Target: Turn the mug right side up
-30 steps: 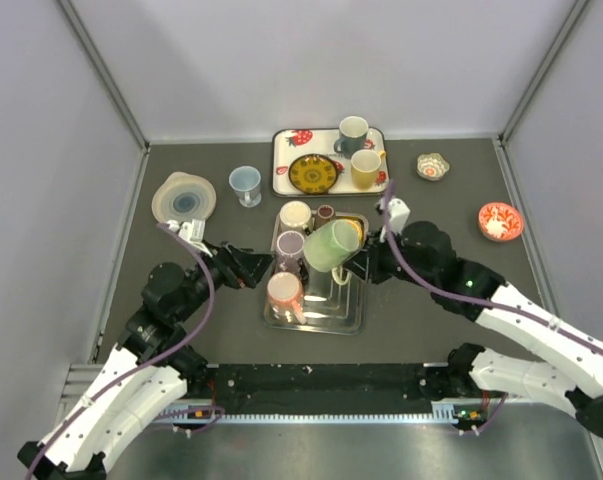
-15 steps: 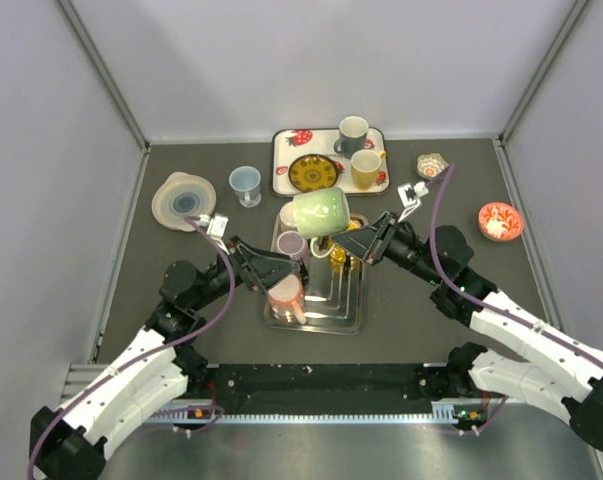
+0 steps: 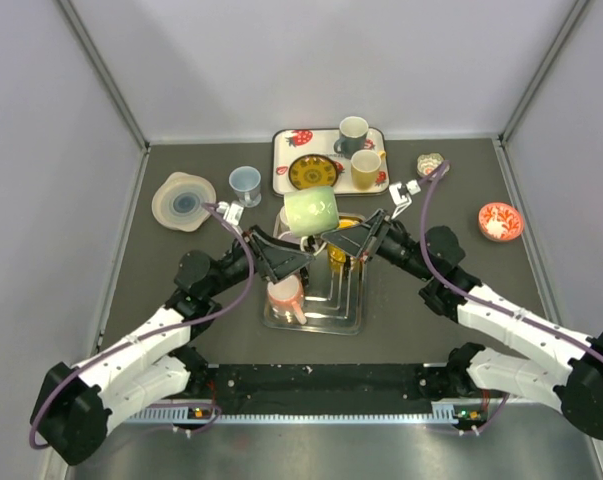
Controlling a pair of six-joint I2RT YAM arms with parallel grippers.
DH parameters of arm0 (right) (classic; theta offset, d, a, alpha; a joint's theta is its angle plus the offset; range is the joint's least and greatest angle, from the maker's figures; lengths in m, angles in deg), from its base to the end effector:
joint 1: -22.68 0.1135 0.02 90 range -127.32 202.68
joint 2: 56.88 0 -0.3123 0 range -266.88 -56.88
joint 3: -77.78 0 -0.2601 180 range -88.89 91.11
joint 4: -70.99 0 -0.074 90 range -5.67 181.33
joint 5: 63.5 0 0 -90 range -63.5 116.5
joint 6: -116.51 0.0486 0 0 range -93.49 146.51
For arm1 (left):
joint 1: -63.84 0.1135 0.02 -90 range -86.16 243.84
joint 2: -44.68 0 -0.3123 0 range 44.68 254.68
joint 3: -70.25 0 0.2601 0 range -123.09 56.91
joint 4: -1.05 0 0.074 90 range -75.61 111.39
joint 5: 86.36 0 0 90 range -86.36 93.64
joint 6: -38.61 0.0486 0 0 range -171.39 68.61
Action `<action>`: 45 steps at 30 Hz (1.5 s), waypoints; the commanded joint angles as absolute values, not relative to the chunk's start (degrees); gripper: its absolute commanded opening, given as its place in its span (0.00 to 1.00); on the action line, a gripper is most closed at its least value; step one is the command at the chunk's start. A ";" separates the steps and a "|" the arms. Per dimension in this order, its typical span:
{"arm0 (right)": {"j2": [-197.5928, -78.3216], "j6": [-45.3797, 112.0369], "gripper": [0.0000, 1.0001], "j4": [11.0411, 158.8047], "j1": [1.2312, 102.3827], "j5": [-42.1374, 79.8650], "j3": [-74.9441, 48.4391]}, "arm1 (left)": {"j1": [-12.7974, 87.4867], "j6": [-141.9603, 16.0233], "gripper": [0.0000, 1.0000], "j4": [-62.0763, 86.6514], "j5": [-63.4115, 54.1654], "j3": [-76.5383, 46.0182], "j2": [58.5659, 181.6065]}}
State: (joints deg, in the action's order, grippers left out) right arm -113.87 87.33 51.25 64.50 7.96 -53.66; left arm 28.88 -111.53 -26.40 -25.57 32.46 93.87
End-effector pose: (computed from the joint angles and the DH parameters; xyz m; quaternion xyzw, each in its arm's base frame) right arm 0.1573 0.1615 0.3608 -0.0196 0.6377 0.6597 0.3973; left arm 0.1362 -0.1242 0.3307 0.0697 0.6119 -0.6728 0.4099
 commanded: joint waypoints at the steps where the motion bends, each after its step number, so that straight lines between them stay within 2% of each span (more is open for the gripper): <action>1: -113.56 88.83 0.00 39.50 63.99 6.56 -52.50 | 27.81 -112.03 0.89 -35.43 -25.19 28.35 96.62; 8: -114.01 89.88 0.00 37.84 64.16 6.03 -54.78 | 27.63 -113.35 0.82 -39.57 -22.03 26.06 100.22; 15: -114.09 89.88 0.00 37.04 64.16 5.33 -56.28 | 27.55 -115.81 0.66 -43.79 -20.27 25.09 103.39; 17: -114.09 89.80 0.00 36.87 64.16 5.06 -56.63 | 27.55 -116.25 0.54 -45.36 -20.09 24.74 104.00; 20: -114.18 89.62 0.00 36.78 64.08 4.97 -57.33 | 27.55 -116.95 0.44 -46.43 -20.18 24.30 104.97; 22: -114.18 89.53 0.00 36.69 64.08 4.71 -57.51 | 27.55 -117.31 0.41 -47.13 -20.27 24.04 105.32; 23: -114.01 89.53 0.00 36.95 64.16 4.53 -57.60 | 27.55 -117.48 0.36 -47.31 -20.18 23.86 105.41; 25: -114.01 89.09 0.00 37.39 64.16 4.27 -57.77 | 27.55 -117.92 0.21 -48.45 -20.18 23.78 105.59; 27: -113.66 88.92 0.00 37.83 64.16 4.09 -57.95 | 27.55 -118.27 0.00 -48.71 -20.09 23.86 105.59; 33: -111.64 85.51 0.00 42.39 64.16 3.22 -57.60 | 27.55 -116.35 0.00 -41.88 -20.26 22.73 104.53; 34: -111.28 84.44 0.04 46.15 64.16 2.95 -56.73 | 27.55 -115.12 0.00 -37.51 -21.83 21.94 104.45; 35: -110.85 82.52 0.13 47.92 64.08 2.43 -56.20 | 27.55 -112.59 0.00 -34.94 -22.11 20.88 103.49; 36: -110.15 81.72 0.23 49.94 64.16 2.25 -55.67 | 27.46 -111.34 0.00 -33.44 -21.68 20.79 102.70; 37: -109.79 80.93 0.39 53.09 64.08 2.16 -54.71 | 27.46 -110.03 0.00 -32.38 -20.20 21.05 101.82; 40: -107.60 77.59 0.59 60.47 64.16 3.30 -52.51 | 27.46 -104.75 0.00 -25.88 -17.20 21.40 97.43; 45: -106.01 69.95 0.66 72.87 64.16 3.92 -45.84 | 27.46 -95.35 0.00 -13.93 -10.09 19.47 91.27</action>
